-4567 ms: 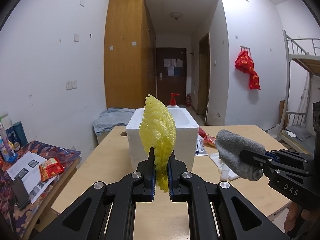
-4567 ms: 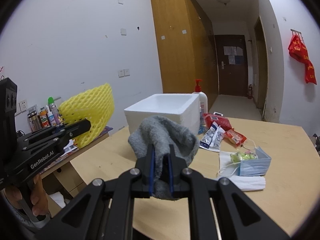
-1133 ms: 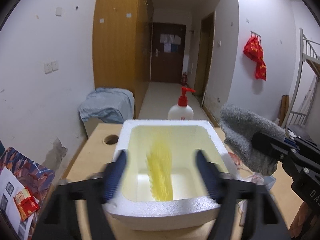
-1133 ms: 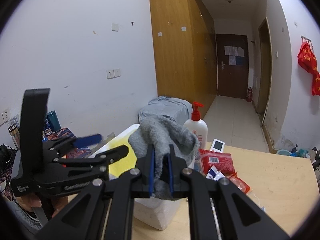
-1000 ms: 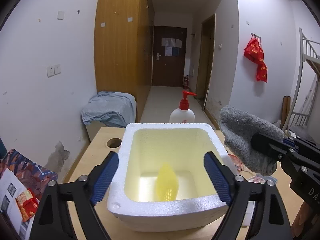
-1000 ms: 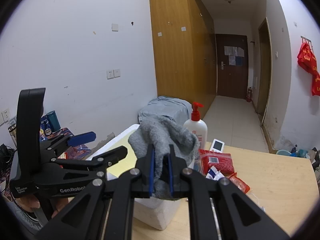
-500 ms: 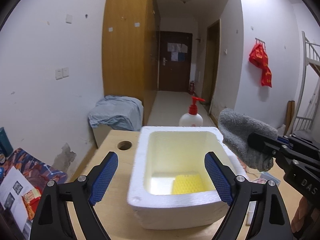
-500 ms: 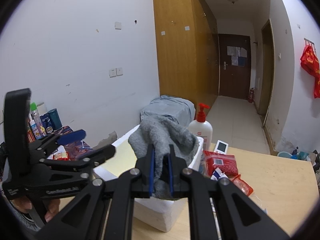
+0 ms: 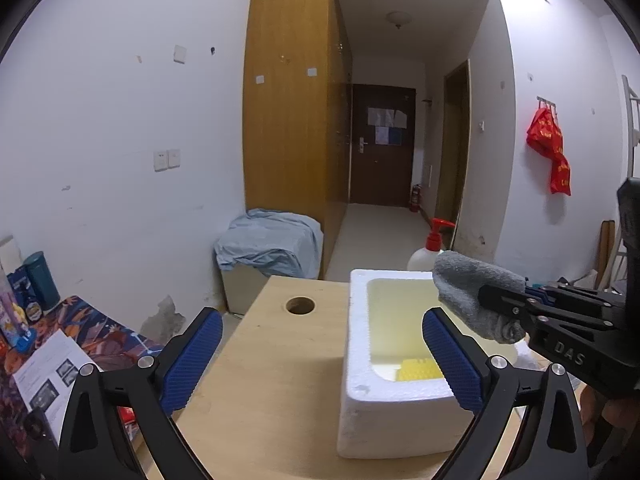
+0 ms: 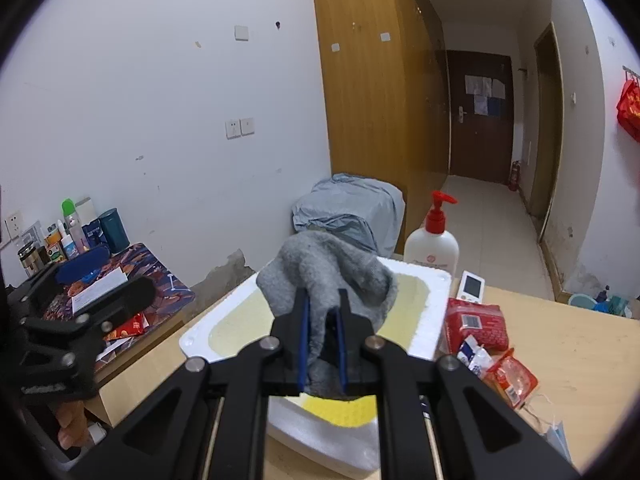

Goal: Organize soft objects
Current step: 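Lower the grey sock into the foam box and open the right tool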

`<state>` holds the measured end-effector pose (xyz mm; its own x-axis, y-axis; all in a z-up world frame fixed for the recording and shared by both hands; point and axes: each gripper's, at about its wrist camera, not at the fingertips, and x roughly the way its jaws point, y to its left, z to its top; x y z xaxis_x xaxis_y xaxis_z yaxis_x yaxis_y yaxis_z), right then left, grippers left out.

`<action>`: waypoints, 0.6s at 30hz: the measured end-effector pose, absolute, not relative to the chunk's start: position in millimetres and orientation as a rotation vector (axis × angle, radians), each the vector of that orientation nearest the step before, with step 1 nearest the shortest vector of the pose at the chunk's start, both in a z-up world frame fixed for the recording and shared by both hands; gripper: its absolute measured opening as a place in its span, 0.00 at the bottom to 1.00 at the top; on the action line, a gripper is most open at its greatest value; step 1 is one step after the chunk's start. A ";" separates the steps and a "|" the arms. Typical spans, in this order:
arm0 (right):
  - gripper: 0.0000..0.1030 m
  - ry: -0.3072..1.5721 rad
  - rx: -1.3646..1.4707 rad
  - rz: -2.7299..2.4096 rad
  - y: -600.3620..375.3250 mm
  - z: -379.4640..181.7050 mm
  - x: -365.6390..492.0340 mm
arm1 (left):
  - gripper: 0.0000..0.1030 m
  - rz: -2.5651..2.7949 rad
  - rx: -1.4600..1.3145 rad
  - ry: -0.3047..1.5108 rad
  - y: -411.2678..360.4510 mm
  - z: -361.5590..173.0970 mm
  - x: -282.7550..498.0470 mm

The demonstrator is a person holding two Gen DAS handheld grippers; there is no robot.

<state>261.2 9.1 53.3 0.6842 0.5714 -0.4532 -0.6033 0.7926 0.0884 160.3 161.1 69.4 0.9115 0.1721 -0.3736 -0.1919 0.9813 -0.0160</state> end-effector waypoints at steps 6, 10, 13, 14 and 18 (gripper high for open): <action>0.14 0.511 -0.077 0.657 18.6 47.7 267.8 | 0.98 0.203 -0.062 0.372 168.0 70.3 154.6; 0.15 0.520 -0.088 0.656 22.5 46.6 267.8 | 0.98 0.210 -0.065 0.374 169.8 69.6 153.6; 0.39 0.517 -0.090 0.654 22.1 47.9 266.1 | 0.98 0.207 -0.066 0.371 167.6 70.3 153.3; 0.48 0.512 -0.084 0.652 21.9 48.6 265.3 | 0.98 0.206 -0.064 0.371 166.4 70.5 152.9; 0.90 0.458 -0.068 0.616 16.1 54.0 258.4 | 0.98 0.203 -0.067 0.368 165.5 71.4 152.2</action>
